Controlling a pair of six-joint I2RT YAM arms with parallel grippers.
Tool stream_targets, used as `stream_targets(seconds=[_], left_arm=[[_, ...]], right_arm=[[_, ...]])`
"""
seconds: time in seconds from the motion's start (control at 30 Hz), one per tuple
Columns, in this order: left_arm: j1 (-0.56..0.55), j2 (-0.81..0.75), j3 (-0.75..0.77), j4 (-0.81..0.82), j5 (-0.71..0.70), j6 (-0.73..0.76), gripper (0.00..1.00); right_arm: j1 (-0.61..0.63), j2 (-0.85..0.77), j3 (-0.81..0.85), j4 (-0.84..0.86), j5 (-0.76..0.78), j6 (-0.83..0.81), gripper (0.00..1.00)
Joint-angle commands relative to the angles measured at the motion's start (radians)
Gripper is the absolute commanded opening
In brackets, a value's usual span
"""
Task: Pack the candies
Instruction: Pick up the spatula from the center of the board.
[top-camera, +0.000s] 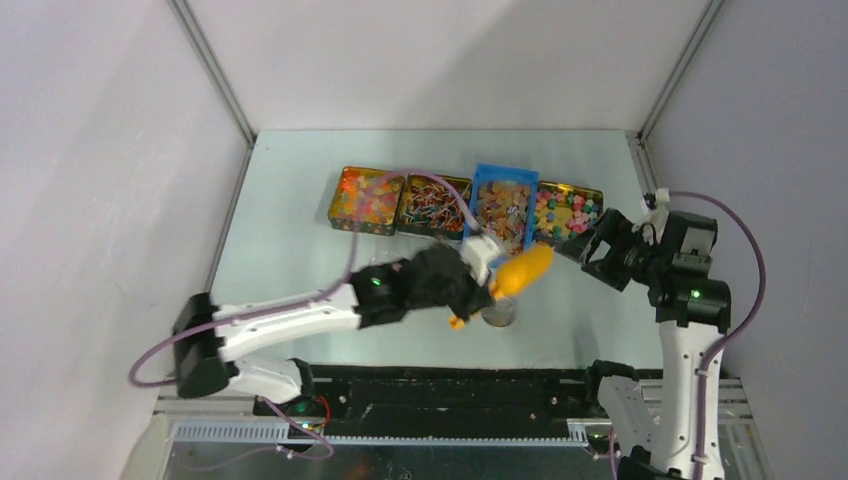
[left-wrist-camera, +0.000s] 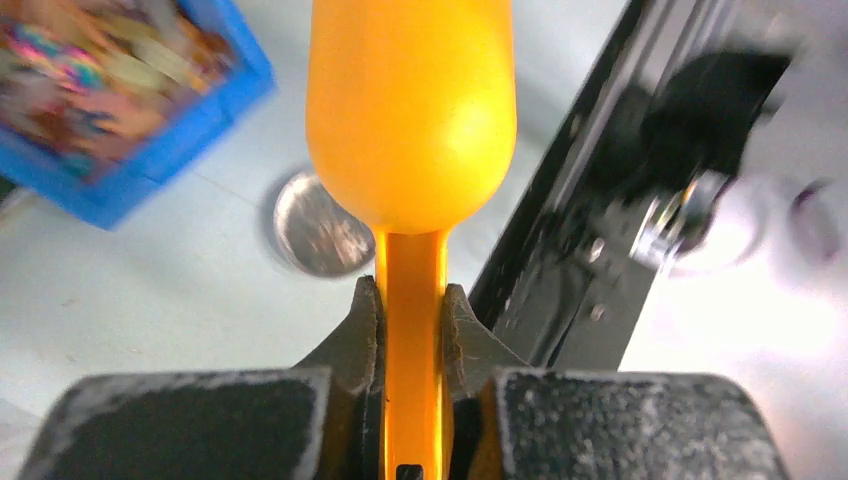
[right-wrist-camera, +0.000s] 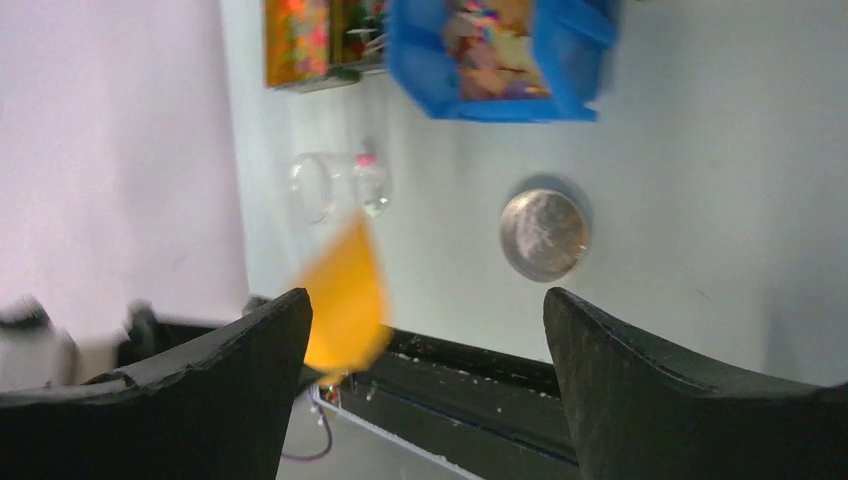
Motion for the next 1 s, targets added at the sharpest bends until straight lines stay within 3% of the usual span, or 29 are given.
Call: stream_targets(seconds=[0.0, 0.17, 0.23, 0.37, 0.53, 0.63, 0.8, 0.97], left_arm=[[0.167, -0.172, -0.048, 0.176, 0.172, -0.233, 0.0], [0.394, -0.219, -0.086, 0.328, 0.358, -0.469, 0.0], [0.46, -0.232, -0.138, 0.502, 0.468, -0.623, 0.0], [0.547, -0.233, -0.238, 0.932, 0.52, -0.958, 0.0], [0.607, -0.16, -0.324, 1.528, 0.439, -1.333, 0.0], [0.61, -0.101, -0.313, 1.723, 0.426, -1.42, 0.0], [0.612, -0.108, -0.327, 1.726, 0.416, -1.425, 0.0], [0.623, -0.125, -0.369, 1.715, 0.395, -1.415, 0.0]], right_arm=[[0.119, 0.032, 0.143, 0.066, -0.02, 0.05, 0.88], [0.355, 0.057, 0.196, 0.141, 0.079, 0.13, 0.87], [0.442, 0.083, 0.197, 0.17, 0.119, 0.152, 0.88], [0.653, 0.129, 0.164, 0.321, 0.172, 0.215, 0.87], [0.859, 0.172, 0.086, 0.61, 0.196, 0.369, 0.87], [0.924, 0.191, 0.034, 0.811, 0.208, 0.422, 0.86], [0.96, 0.214, 0.024, 1.013, 0.207, 0.458, 0.85], [0.97, 0.209, 0.024, 1.08, 0.198, 0.465, 0.83]])
